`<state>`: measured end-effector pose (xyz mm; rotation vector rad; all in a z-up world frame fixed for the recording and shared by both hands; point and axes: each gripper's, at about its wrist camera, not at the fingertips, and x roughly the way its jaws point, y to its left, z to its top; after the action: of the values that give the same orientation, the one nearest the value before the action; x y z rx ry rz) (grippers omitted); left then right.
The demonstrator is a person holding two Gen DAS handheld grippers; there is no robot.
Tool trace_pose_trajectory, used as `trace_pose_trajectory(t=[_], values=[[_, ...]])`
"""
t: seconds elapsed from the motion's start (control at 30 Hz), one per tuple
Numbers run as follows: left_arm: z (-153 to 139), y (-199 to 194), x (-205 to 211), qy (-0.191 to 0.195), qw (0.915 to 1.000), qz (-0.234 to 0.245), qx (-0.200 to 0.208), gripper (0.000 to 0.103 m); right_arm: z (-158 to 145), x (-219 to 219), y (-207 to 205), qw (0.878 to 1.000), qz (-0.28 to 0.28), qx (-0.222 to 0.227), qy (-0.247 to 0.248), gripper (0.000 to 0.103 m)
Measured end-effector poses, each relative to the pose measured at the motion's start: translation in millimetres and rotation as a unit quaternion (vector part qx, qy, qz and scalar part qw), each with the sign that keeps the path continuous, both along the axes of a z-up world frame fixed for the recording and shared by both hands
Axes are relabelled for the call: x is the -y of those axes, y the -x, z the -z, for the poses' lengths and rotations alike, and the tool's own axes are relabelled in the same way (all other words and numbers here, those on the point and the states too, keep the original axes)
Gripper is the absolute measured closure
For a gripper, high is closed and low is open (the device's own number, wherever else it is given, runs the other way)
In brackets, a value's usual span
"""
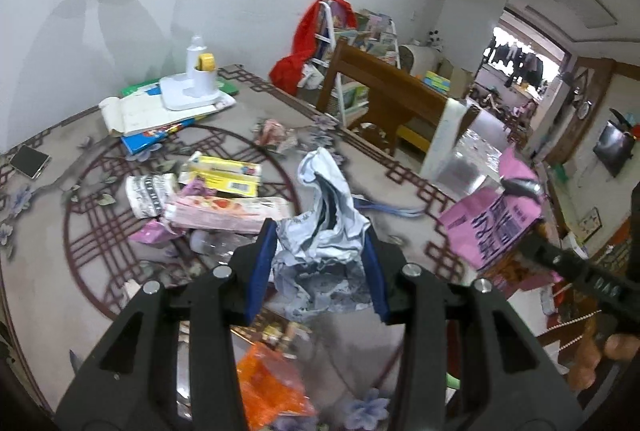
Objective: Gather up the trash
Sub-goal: 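Carry the pink bag to the bucket and open the right tool while the left holds paper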
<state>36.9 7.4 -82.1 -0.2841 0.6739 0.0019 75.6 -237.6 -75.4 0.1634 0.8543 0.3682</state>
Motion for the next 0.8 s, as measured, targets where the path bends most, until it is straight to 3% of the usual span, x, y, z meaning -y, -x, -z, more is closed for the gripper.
trace_pose_trajectory(t=[0.5, 0.8], values=[[-14.7, -6.9, 83.7, -0.003, 0.9986, 0.052, 0.005, 0.063, 3.6, 79.1, 9.3, 0.999, 0.041, -0.015, 0.006, 0.056], [-5.8, -21.1, 155.3, 0.026, 0.9942, 0.104, -0.016, 0.063, 6.4, 149.0, 8.5, 0.996, 0.085, -0.026, 0.02, 0.056]])
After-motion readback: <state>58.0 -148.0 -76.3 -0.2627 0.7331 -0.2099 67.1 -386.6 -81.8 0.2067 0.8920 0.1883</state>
